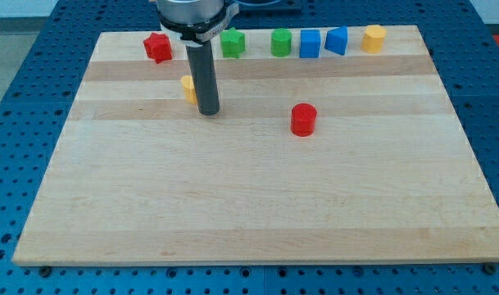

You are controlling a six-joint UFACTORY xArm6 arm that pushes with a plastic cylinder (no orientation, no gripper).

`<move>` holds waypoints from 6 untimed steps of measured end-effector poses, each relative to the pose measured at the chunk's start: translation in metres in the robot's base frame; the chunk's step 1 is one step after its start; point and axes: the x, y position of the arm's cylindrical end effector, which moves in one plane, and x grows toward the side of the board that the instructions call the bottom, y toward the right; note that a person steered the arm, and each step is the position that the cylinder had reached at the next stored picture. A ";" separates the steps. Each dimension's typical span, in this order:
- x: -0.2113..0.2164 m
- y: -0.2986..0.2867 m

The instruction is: Move the yellow heart to the left of the green star

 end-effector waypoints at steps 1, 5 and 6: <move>0.000 0.000; -0.017 -0.039; -0.023 -0.039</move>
